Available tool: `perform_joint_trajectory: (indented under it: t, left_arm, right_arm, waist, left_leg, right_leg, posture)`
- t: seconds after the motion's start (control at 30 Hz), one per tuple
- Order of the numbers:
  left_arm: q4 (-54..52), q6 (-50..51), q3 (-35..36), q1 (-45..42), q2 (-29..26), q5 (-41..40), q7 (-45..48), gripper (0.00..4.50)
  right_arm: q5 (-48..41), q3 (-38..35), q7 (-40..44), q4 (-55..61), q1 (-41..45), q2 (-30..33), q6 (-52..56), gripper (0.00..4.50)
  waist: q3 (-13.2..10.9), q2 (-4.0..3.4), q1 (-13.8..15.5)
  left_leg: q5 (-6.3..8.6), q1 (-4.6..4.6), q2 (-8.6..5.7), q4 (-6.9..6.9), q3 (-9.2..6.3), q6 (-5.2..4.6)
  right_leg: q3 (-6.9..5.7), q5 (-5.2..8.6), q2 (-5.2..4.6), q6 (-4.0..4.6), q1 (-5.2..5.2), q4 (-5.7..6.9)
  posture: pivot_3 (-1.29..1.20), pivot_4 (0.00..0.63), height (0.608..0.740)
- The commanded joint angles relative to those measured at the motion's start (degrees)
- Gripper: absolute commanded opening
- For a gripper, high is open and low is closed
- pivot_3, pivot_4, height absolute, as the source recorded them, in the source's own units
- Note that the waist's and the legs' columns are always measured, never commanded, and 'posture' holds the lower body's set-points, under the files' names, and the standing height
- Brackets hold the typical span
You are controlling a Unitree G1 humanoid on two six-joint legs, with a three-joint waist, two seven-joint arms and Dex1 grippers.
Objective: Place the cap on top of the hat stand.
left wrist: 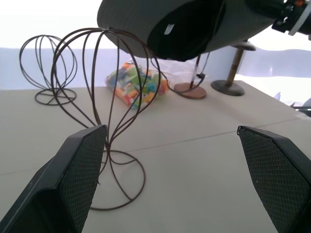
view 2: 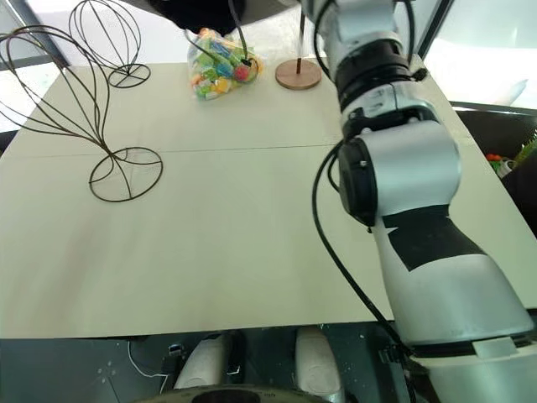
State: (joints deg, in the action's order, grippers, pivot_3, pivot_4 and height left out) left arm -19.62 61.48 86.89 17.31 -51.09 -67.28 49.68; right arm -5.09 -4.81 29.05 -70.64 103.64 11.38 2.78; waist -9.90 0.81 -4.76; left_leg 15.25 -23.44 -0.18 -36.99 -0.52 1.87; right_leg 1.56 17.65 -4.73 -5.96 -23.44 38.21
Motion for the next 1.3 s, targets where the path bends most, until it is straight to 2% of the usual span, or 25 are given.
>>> perform_joint_trajectory:
  t: [0.03, 0.27, 0.47, 0.73, 0.9, 1.1, 1.23, 1.3]
  left_arm:
    - [0.9, -2.4, 4.1, 2.6, 0.5, -1.1, -0.5, 4.50]
    - [2.7, -4.9, 3.1, 3.9, -0.7, -2.8, -1.9, 4.50]
    - [4.5, -6.4, 2.3, 4.2, -1.9, -2.9, -2.2, 4.50]
    - [6.0, -7.8, 0.4, 3.4, -3.2, -2.6, -2.3, 4.50]
    - [7.2, -8.1, -0.7, 2.7, -4.5, -2.5, -2.2, 4.50]
    - [8.6, -8.3, -1.7, 1.8, -5.8, -2.1, -1.6, 4.50]
    - [8.8, -7.6, 0.2, 3.2, -5.8, -2.3, -0.8, 4.50]
    - [7.7, -7.3, 2.4, 6.6, -4.1, -1.6, 0.7, 4.50]
  right_arm:
    - [-0.7, -1.1, -1.1, 1.6, 5.6, -3.8, -4.5, 0.02]
    - [-0.4, -0.6, -1.3, 2.6, 7.1, -11.9, -8.8, 0.02]
    - [6.1, 7.5, 0.7, 9.8, -0.7, -16.6, -18.9, 0.02]
    - [15.4, 18.7, -2.4, 23.8, -19.4, -19.2, -28.3, 0.02]
    - [25.1, 26.0, -7.9, 31.3, -28.9, -17.1, -35.8, 0.02]
    - [29.6, 29.0, -11.5, 30.0, -30.7, -17.0, -37.1, 0.02]
    - [31.6, 30.1, -13.9, 26.4, -30.6, -16.8, -37.8, 0.02]
    - [30.6, 29.6, -13.7, 24.4, -30.2, -17.8, -37.1, 0.02]
  waist:
    - [0.0, 0.00, -0.1]
    - [0.1, 0.12, -0.6]
    - [0.1, 0.16, -0.8]
    - [0.2, 0.28, -0.8]
    - [0.2, 0.30, -0.9]
    - [0.2, 0.33, -0.9]
    - [0.2, 0.33, -0.9]
    - [0.2, 0.34, -1.1]
  left_leg:
    - [-0.02, 0.00, 0.01, 0.01, -0.02, 0.04]
    - [0.02, 0.00, 0.00, 0.03, -0.08, 0.04]
    - [0.03, 0.00, -0.03, 0.07, -0.13, 0.04]
    - [0.02, -0.01, -0.05, 0.06, -0.14, 0.05]
    - [-0.02, -0.01, -0.04, 0.08, -0.14, 0.11]
    - [-0.19, -0.01, -0.01, 0.05, -0.16, 0.39]
    - [-0.19, -0.01, -0.01, 0.04, -0.17, 0.40]
    - [-0.19, -0.01, -0.01, 0.05, -0.17, 0.40]
  right_leg:
    - [-0.02, 0.00, 0.01, 0.00, -0.01, 0.00]
    - [-0.06, 0.00, -0.10, 0.01, 0.06, -0.03]
    - [-0.07, 0.00, -0.14, 0.02, 0.03, 0.00]
    - [-0.10, 0.00, -0.15, 0.02, 0.02, 0.05]
    - [-0.11, 0.00, -0.09, 0.02, -0.04, 0.09]
    - [-0.12, 0.00, 0.00, 0.02, -0.03, 0.09]
    - [-0.12, 0.00, 0.00, 0.02, -0.01, 0.09]
    - [-0.11, 0.00, 0.01, 0.02, -0.02, 0.08]
  posture:
    - [0.00, 0.150, 0.739]
    - [0.00, 0.150, 0.739]
    - [0.00, 0.150, 0.739]
    - [0.00, 0.150, 0.739]
    - [0.00, 0.150, 0.739]
    - [0.00, 0.150, 0.739]
    - [0.00, 0.150, 0.739]
    - [0.00, 0.150, 0.739]
